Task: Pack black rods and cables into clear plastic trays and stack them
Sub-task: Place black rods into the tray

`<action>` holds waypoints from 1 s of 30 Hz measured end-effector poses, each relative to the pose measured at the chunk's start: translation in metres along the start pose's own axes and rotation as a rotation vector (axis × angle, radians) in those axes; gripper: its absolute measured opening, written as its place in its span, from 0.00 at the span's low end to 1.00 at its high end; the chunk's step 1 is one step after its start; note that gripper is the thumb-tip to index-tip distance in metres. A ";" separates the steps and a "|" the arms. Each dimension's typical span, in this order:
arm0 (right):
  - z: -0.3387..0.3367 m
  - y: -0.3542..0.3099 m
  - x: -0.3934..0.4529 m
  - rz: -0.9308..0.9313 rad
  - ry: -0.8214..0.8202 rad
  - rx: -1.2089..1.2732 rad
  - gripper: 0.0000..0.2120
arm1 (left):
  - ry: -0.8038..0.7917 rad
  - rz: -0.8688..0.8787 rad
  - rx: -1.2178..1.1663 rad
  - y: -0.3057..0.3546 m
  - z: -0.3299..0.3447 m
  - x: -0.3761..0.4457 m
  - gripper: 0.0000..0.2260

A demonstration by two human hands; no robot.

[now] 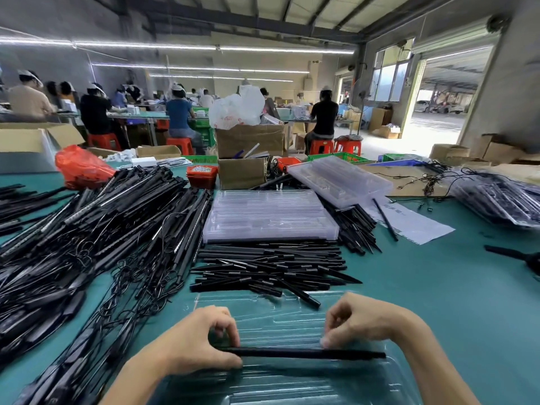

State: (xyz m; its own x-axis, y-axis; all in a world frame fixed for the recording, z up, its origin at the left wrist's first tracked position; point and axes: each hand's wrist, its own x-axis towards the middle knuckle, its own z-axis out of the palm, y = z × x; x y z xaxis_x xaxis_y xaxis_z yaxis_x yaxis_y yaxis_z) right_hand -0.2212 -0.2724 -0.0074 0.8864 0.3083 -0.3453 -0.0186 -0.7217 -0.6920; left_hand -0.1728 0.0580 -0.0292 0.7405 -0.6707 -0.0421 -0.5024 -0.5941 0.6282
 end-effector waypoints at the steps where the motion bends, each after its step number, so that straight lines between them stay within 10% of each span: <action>1: 0.001 0.002 0.001 -0.014 0.019 0.010 0.13 | 0.009 0.006 -0.005 -0.001 0.001 -0.001 0.10; 10: 0.020 0.027 0.024 -0.113 0.426 -0.019 0.17 | -0.011 0.045 -0.072 0.003 0.004 -0.012 0.14; 30: 0.028 0.016 0.034 0.048 0.566 -0.130 0.17 | -0.106 -0.035 0.102 -0.009 -0.003 -0.015 0.13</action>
State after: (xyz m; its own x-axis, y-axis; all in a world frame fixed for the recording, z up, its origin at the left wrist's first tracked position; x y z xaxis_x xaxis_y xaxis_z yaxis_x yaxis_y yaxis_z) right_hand -0.2046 -0.2564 -0.0476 0.9959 -0.0800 0.0431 -0.0395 -0.8081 -0.5877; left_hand -0.1782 0.0741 -0.0318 0.7099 -0.6887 -0.1474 -0.5239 -0.6563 0.5429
